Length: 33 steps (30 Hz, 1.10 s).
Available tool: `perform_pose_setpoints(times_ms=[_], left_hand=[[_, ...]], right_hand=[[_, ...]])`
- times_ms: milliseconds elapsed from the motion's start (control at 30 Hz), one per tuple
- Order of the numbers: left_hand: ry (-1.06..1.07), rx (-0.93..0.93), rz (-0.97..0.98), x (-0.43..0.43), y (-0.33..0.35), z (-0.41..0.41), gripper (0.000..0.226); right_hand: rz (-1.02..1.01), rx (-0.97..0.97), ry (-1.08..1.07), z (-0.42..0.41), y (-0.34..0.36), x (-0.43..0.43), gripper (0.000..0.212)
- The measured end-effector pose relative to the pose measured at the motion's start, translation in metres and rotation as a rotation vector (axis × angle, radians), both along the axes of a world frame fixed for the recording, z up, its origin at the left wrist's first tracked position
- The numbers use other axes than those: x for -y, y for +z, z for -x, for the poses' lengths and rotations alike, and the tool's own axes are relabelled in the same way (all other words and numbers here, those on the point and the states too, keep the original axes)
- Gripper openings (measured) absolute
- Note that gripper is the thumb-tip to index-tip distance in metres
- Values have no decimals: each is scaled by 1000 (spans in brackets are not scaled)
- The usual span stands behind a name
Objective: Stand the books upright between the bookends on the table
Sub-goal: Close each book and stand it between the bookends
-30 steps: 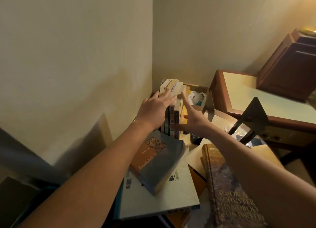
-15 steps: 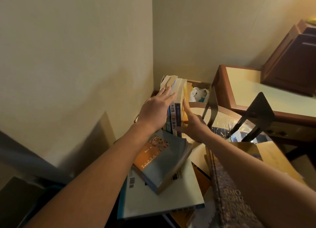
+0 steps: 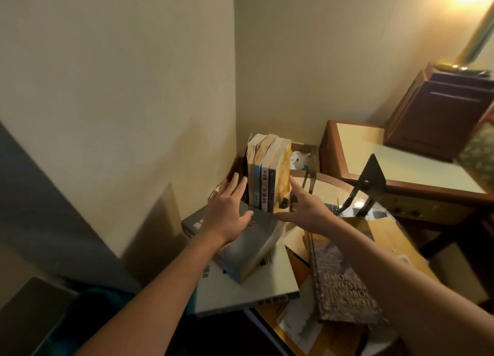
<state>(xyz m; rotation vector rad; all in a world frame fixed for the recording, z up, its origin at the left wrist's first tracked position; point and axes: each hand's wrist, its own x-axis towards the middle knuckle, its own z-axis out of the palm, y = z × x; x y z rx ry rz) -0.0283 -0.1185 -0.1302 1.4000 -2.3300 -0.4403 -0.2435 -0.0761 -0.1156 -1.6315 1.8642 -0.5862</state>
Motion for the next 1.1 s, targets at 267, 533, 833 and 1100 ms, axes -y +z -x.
perform_pose_setpoints(times_ms=[267, 533, 833, 1100], left_hand=[[28, -23, -185, -75, -8, -3, 75], [-106, -36, -284, -138, -20, 28, 72], [-232, 64, -321, -161, -26, 81, 62], [-224, 334, -311, -160, -42, 108, 75]], right_hand=[[11, -34, -9, -6, 17, -79, 99], [39, -67, -94, 16, 1, -148, 87], [26, -224, -248, 60, -31, -197, 78], [-91, -192, -273, 72, -53, -205, 85]])
